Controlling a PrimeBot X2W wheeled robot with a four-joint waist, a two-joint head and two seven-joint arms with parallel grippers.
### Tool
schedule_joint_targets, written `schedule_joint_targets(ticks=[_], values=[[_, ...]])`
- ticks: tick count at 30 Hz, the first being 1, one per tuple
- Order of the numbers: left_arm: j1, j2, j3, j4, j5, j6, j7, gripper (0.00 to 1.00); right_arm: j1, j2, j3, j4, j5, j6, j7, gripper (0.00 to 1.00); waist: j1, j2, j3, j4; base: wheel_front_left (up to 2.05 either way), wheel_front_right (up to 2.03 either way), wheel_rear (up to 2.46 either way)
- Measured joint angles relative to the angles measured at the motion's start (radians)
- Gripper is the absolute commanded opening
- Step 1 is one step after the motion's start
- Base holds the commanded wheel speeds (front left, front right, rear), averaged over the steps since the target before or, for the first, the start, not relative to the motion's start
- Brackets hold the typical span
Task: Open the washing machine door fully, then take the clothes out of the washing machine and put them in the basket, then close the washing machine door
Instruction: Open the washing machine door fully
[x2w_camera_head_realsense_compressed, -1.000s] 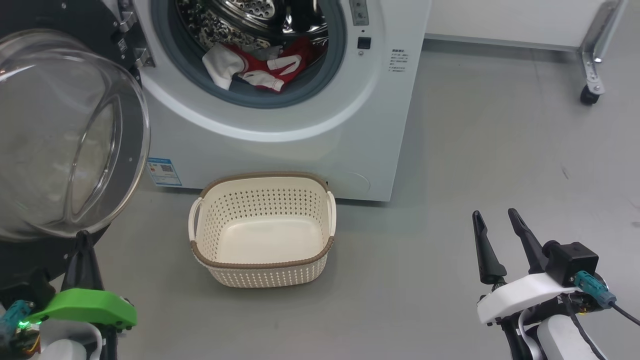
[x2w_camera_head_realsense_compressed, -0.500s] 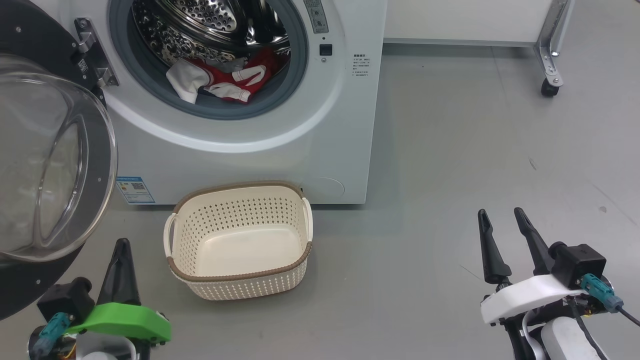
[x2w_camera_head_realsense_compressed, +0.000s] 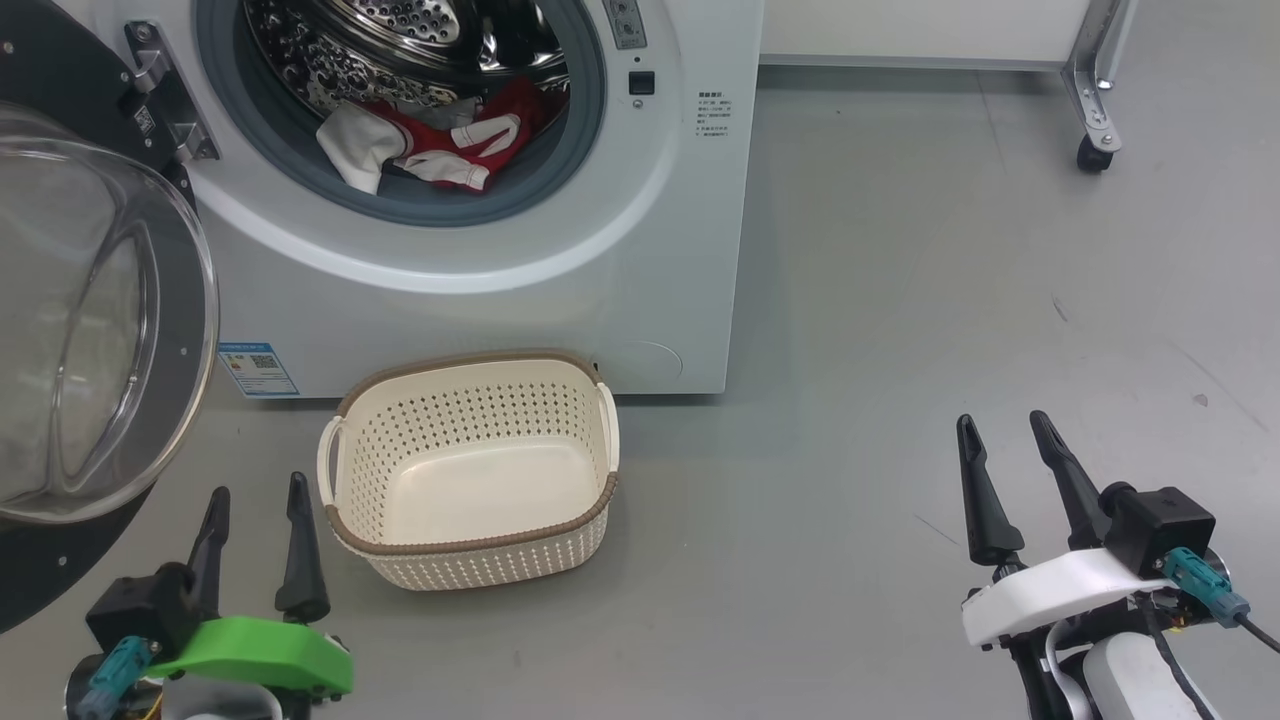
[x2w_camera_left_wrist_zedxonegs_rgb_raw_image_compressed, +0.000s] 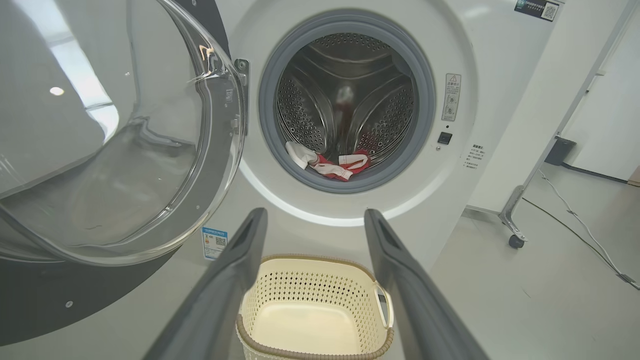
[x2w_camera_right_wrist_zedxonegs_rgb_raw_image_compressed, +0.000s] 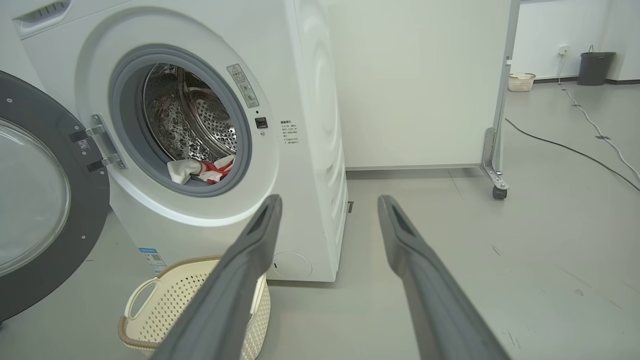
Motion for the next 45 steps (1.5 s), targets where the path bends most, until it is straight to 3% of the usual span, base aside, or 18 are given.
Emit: schedule_joint_targets(ticks=[45], values=[[0.031, -0.005, -0.028, -0.029, 0.028, 0.000, 0.000, 1.00, 0.003, 0.006, -0.002, -0.011, -0.010, 0.001, -0.001, 1.00, 0.0000, 0.0000, 0.005, -0.001, 0.00, 0.00, 0.00]])
